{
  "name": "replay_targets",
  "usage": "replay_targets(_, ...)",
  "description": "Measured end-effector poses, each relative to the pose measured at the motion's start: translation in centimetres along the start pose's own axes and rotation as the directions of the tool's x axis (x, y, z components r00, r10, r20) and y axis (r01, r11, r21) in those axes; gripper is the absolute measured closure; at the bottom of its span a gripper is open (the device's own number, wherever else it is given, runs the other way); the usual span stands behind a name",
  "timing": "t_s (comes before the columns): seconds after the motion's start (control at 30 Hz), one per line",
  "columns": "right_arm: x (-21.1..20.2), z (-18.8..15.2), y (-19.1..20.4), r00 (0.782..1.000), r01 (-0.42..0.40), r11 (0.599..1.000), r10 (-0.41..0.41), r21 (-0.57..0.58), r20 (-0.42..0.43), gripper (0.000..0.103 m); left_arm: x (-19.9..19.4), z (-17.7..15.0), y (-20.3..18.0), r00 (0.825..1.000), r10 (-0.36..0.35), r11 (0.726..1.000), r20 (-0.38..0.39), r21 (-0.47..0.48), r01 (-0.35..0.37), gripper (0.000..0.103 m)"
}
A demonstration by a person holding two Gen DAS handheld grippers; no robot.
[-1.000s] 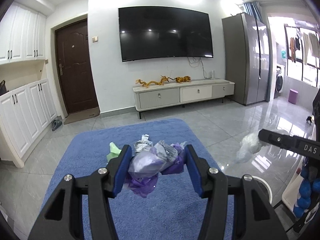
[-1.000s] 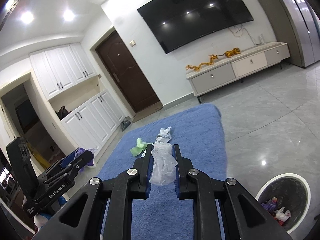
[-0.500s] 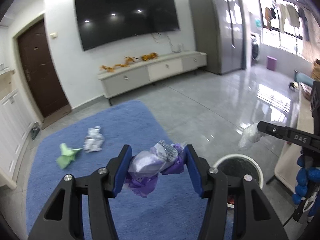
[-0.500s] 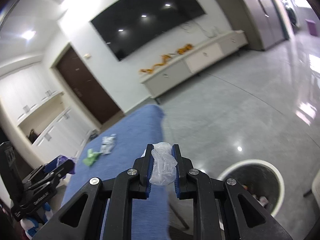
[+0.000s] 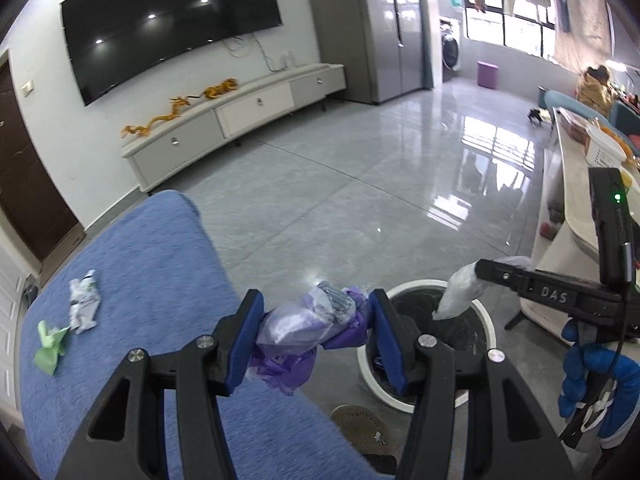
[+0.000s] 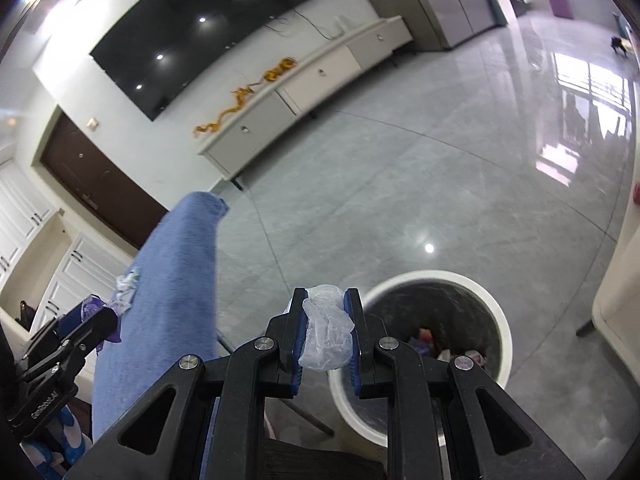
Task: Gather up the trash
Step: 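Carry both held wrappers over the trash bin with both tools, then open both tools to drop the wrappers into the trash bin, then move both tools back toward the green and silver wrappers on the rug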
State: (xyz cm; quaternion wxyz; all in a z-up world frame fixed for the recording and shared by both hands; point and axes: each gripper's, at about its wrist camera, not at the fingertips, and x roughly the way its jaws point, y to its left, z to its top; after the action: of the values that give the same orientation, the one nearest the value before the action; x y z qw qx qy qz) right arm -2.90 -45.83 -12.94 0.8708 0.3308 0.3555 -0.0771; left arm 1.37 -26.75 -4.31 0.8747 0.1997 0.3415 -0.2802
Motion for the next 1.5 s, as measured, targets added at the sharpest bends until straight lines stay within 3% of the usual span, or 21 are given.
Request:
replay_targets(0.43,2.3,-0.4,-3.5,0.996,0.073,0.995,-0.069,0.068,-0.058,0.082,4.7,0.9,-3.1,0.992,-0.098,0.995,-0.08,0.024,0.1,0.05)
replay_targets(0.6,2.9,-0.7,-4.2,0.993,0.098,0.991,-0.091,0.095,-0.078,0.08,6.4,1.9,-3.6,0.966,-0.231,0.973,-0.115,-0.039,0.227,0.049)
replay_targets(0.7,3.1,-0.8,-4.6,0.99,0.118,0.988,-0.11,0.101,-0.086,0.072,7.7,2.5,-3.9,0.941,-0.308,0.95,-0.14,-0.087,0.298,0.048)
replay_targets(0.77,3.0,-1.0,-4.9,0.989,0.13,0.986,-0.121,0.107,-0.086,0.064,8.2,2.7,-3.9,0.932,-0.331,0.942,-0.15,-0.108,0.317,0.047)
replay_targets(0.9,2.6,-1.1,-5.4,0.986,0.154,0.981,-0.145,0.118,-0.084,0.06,8.5,2.8,-3.7,0.924,-0.349,0.934,-0.156,-0.133,0.331,0.047)
replay_targets(1.23,1.7,-1.2,-4.7,0.983,0.174,0.977,-0.166,0.121,-0.076,0.059,7.1,2.5,-1.2,0.927,-0.355,0.925,-0.124,-0.192,0.328,0.046)
replay_targets(1.5,0.0,-0.9,-3.2,0.986,0.166,0.98,-0.162,0.106,-0.042,0.059,3.8,2.2,1.8,0.959,-0.279,0.939,-0.047,-0.22,0.263,0.046)
